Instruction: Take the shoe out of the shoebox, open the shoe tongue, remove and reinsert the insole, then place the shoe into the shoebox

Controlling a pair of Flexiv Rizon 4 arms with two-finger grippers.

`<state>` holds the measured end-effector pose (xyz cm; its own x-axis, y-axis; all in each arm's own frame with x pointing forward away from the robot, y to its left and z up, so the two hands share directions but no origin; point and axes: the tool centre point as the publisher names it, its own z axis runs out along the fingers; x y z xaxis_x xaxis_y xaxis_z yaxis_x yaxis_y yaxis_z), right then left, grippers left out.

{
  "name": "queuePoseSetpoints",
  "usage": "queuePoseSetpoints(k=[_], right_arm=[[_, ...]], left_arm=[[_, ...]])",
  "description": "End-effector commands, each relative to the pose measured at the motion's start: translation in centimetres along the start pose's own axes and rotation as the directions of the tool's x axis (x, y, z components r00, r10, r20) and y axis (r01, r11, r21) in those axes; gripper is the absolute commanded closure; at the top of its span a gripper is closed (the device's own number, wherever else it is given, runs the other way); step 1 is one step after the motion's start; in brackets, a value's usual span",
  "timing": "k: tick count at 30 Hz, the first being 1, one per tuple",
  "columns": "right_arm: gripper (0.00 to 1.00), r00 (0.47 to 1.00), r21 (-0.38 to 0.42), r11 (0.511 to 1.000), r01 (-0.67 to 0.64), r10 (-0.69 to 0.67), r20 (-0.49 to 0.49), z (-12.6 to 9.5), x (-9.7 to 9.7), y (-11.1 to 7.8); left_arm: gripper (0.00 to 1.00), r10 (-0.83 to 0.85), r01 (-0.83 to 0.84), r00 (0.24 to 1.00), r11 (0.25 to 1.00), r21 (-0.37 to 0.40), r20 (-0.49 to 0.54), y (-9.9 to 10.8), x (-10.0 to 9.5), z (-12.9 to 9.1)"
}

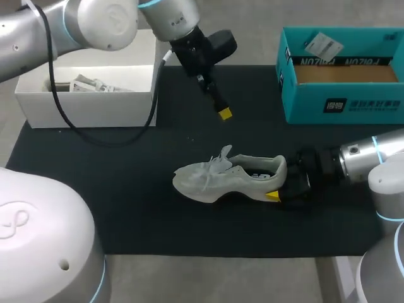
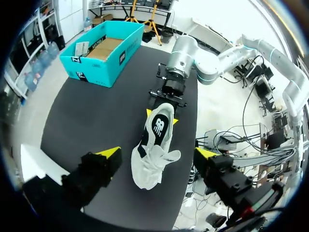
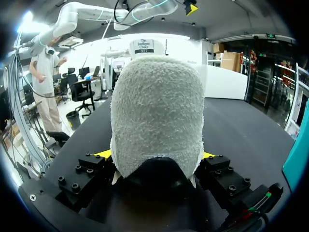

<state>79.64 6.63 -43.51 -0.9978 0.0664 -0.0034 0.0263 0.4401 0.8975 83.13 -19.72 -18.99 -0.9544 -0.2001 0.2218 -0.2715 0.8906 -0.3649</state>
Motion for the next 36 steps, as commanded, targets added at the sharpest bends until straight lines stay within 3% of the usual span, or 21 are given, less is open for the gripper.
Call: queuePoseSetpoints(k=[1, 9, 27, 33, 36], right_arm=[[1.00, 1.000, 0.002, 1.000, 0.000, 0.000, 0.001, 0.3, 0.0, -0.2], [1.00, 1.000, 0.002, 1.000, 0.000, 0.000, 0.001, 0.3, 0.0, -0.2], [1.00, 1.000, 0.002, 1.000, 0.000, 0.000, 0.001, 0.3, 0.0, -0.2], [1.00, 1.000, 0.002, 1.000, 0.000, 0.000, 0.001, 0.3, 0.0, -0.2], [1.00, 1.000, 0.002, 1.000, 0.000, 0.000, 0.001, 0.3, 0.0, -0.2]], left_arm=[[1.00, 0.588, -0.392, 0.809, 0.522, -0.758, -0.013, -1.1, -1.0, 0.0], [1.00, 0.495, -0.274, 0.860, 0.647, -0.711, 0.120, -1.5, -0.9, 0.3], [1.00, 0.495, -0.274, 0.860, 0.647, -0.711, 0.120, -1.5, -0.9, 0.3], [1.00, 0.425, -0.246, 0.893, 0.736, -0.630, 0.148, -1.5, -0.8, 2.3], [1.00, 0.432, -0.267, 0.891, 0.746, -0.610, 0.139, -1.5, -0.7, 3.3]])
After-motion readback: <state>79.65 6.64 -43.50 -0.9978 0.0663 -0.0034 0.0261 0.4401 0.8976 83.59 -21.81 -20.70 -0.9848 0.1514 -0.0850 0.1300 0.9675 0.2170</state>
